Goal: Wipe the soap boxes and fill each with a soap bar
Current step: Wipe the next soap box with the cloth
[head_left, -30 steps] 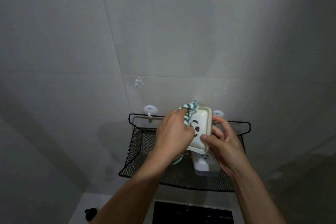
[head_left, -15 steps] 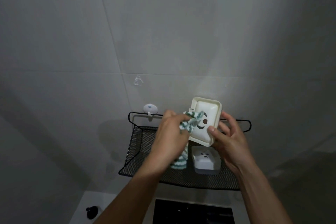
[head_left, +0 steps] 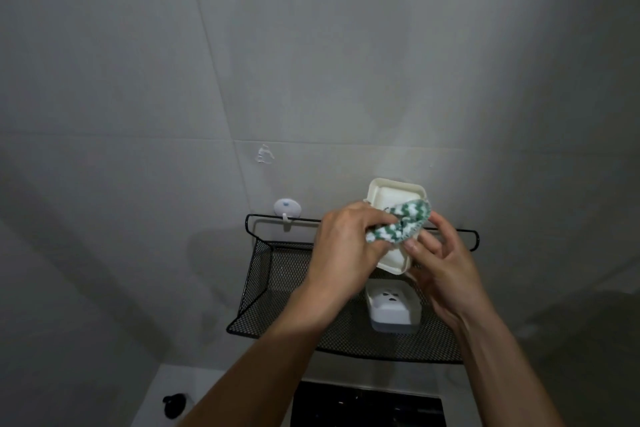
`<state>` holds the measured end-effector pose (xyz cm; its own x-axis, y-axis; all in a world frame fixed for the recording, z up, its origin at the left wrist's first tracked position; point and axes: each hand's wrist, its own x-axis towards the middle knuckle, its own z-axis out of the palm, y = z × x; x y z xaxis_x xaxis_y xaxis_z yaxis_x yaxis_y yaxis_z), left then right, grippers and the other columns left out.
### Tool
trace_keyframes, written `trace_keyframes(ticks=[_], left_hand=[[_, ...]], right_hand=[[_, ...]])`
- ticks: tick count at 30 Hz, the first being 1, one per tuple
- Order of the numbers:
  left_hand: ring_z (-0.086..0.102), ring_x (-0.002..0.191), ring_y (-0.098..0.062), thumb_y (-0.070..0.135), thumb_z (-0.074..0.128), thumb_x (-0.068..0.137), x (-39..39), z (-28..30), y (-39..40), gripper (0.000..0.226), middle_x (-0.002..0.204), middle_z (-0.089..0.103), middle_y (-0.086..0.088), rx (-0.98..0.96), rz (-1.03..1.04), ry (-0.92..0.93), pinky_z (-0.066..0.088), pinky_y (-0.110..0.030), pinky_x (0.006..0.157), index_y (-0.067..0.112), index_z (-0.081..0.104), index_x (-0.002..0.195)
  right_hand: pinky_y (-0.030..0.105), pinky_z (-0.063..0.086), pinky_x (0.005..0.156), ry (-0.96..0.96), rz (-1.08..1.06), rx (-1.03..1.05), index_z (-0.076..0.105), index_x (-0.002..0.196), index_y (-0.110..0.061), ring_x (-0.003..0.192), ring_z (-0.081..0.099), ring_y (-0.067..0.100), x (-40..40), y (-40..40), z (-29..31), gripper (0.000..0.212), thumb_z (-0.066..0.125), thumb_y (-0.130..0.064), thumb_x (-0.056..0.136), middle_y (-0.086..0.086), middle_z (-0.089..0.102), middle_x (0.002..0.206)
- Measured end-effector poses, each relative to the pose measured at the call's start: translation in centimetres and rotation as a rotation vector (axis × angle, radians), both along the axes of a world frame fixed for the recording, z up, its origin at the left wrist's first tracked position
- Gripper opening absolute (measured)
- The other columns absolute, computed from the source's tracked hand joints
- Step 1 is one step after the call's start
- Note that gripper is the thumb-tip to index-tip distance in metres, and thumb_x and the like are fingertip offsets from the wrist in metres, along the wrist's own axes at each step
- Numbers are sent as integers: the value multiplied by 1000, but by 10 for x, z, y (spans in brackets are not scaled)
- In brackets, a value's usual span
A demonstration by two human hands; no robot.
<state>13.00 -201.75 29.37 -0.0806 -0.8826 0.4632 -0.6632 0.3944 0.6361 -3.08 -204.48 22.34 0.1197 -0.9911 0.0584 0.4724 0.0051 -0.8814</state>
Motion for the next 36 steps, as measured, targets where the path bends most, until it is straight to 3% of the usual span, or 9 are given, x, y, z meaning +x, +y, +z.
trace_keyframes(ticks=[4,9,13,15,19,24,29,33,36], left_hand=[[62,89,-14,17,78,78,3,-12,6,28,99,66,6,68,-14,-121,53,-37,79,26,72,104],[55,85,-11,20,71,86,14,-11,2,25,98,57,7,77,124,-290,46,-26,76,26,70,110],[57,86,-18,17,58,94,6,-10,10,19,99,53,1,40,126,-458,47,-32,71,21,70,109],[53,85,-16,18,55,96,2,-14,16,20,101,50,1,65,94,-465,42,-30,71,19,69,109],[53,95,-18,15,57,94,-2,-18,21,28,104,46,2,130,-70,-389,48,-35,82,23,68,118],[51,96,-19,12,53,92,0,-17,19,36,98,43,3,118,-158,-437,45,-37,80,29,68,119],[41,93,-13,23,52,98,13,-25,10,28,96,38,7,116,-44,-512,43,-35,87,33,66,120],[42,94,-13,17,51,98,25,-31,4,33,100,45,6,44,0,-513,32,-28,77,35,67,120],[46,90,-12,16,57,95,35,-39,1,27,99,52,7,-13,87,-456,37,-26,75,30,71,113]], right_hand=[[33,61,62,5,-57,-1,54,128,-22,89,76,24,-7,-1,-1,62,69,-1,72,11,76,109],[34,61,64,71,-75,-17,54,131,-24,96,75,24,-4,1,-1,68,75,-5,69,10,75,114],[37,61,66,83,-123,-44,53,132,-23,101,74,29,1,1,1,71,77,-6,68,12,74,117],[39,62,69,97,-139,-55,51,136,-21,103,73,31,1,0,1,74,77,-6,68,13,73,119],[38,62,70,98,-130,-38,51,135,-23,104,73,31,3,1,-3,71,75,-5,71,10,74,119],[35,61,66,87,-111,-25,55,131,-26,101,74,31,1,0,-4,67,75,-5,71,9,74,117],[39,62,68,86,-135,-19,54,133,-21,102,73,30,-5,1,-5,68,74,-5,70,10,73,118],[36,61,63,62,-147,14,56,127,-20,95,75,26,-6,-1,-11,56,71,-1,76,8,75,114],[35,60,63,77,-186,12,56,126,-21,95,75,24,-10,-3,-14,54,70,2,79,6,75,113]])
